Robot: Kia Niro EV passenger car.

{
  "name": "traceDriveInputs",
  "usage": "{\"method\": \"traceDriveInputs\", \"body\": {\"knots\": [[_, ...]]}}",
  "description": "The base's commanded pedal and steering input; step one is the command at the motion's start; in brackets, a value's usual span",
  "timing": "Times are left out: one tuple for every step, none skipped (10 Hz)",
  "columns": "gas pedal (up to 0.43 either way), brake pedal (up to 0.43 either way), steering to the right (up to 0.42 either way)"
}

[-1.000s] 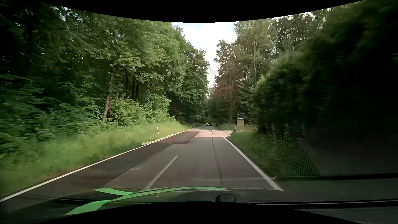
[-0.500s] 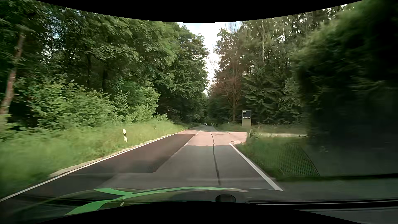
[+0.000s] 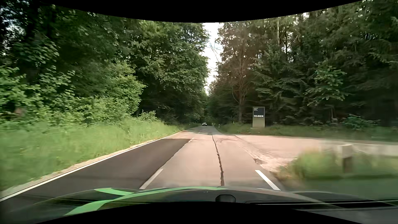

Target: Follow the waypoints while adhering to traffic rules and regulations

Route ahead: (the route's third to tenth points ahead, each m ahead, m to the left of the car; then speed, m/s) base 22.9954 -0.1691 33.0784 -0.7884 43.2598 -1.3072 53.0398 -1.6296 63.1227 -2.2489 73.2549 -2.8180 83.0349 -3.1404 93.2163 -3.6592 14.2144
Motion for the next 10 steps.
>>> {"method": "traceDriveInputs", "body": {"knots": [[0.13,0.0,-0.004],[0.13,0.0,-0.004],[0.13,0.0,-0.004],[0.118,0.0,-0.004],[0.118,0.0,-0.003],[0.118,0.0,-0.003],[0.118,0.0,-0.003],[0.11,0.0,-0.002],[0.11,0.0,0.0],[0.098,0.0,0.001]]}}
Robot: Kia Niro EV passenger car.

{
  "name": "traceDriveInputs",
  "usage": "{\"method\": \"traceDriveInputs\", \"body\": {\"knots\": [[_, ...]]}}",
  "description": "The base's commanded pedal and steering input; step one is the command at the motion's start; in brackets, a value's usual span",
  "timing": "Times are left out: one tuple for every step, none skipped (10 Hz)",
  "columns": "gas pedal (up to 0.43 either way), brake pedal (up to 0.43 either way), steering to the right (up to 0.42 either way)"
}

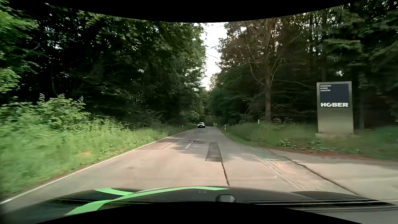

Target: Follow the waypoints while adhering to traffic rules and regulations

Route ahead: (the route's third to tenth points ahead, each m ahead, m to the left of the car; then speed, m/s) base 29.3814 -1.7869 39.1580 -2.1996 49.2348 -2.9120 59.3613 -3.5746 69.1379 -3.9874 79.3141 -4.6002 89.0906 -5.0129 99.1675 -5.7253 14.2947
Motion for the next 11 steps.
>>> {"method": "traceDriveInputs", "body": {"knots": [[0.098,0.0,0.003],[0.098,0.0,0.004],[0.098,0.0,0.004],[0.098,0.0,0.003],[0.098,0.0,0.004],[0.098,0.0,0.004],[0.098,0.0,0.003],[0.098,0.0,0.003],[0.087,0.0,0.003],[0.098,0.0,0.001],[0.087,0.0,0.001]]}}
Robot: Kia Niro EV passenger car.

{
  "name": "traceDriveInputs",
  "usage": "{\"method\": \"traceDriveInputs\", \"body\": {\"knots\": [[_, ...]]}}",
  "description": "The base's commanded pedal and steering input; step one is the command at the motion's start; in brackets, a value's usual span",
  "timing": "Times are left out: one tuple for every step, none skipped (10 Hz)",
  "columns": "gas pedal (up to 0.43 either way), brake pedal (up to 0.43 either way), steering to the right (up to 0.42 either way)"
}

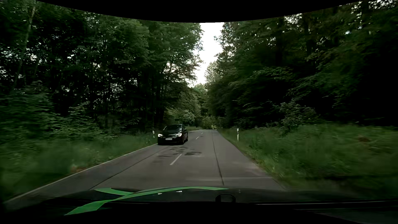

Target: Follow the waypoints while adhering to traffic rules and regulations

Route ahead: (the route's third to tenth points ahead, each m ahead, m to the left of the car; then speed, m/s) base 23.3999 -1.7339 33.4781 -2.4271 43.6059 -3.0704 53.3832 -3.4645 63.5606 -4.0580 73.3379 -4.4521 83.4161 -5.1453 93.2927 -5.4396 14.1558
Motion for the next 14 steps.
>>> {"method": "traceDriveInputs", "body": {"knots": [[0.079,0.0,0.001],[0.079,0.0,-0.002],[0.079,0.0,-0.002],[0.079,0.0,-0.002],[0.079,0.0,-0.002],[0.079,0.0,-0.002],[0.079,0.0,0.0],[0.079,0.0,0.0],[0.079,0.0,0.0],[0.079,0.0,0.0],[0.079,0.0,-0.001],[0.079,0.0,-0.002],[0.079,0.0,-0.002],[0.079,0.0,-0.001]]}}
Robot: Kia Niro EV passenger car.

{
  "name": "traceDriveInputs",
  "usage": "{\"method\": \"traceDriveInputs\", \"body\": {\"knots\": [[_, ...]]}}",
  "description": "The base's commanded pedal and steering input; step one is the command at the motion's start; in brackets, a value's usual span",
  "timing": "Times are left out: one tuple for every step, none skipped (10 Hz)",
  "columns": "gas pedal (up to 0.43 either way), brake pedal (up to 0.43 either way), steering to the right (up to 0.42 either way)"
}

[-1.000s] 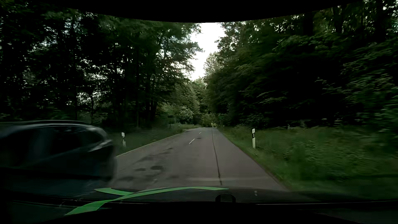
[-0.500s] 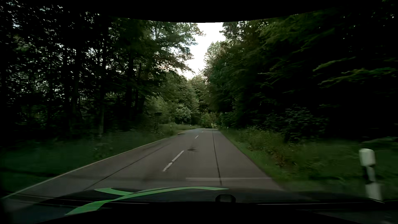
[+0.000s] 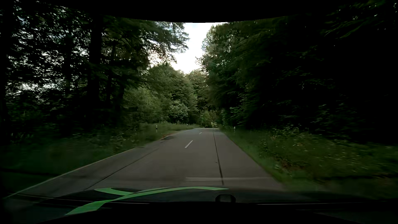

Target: Follow the waypoints while adhering to traffic rules and regulations

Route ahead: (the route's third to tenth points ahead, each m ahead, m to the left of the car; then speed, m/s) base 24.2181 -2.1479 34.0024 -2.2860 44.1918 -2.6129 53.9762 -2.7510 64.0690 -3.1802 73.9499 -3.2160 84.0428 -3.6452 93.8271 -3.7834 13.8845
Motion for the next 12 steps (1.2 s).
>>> {"method": "traceDriveInputs", "body": {"knots": [[0.087,0.0,0.0],[0.087,0.0,0.001],[0.087,0.0,0.001],[0.087,0.0,0.001],[0.087,0.0,0.001],[0.087,0.0,0.001],[0.13,0.0,0.001],[0.15,0.0,0.001],[0.15,0.0,0.001],[0.157,0.0,0.001],[0.157,0.0,0.001],[0.157,0.0,0.001]]}}
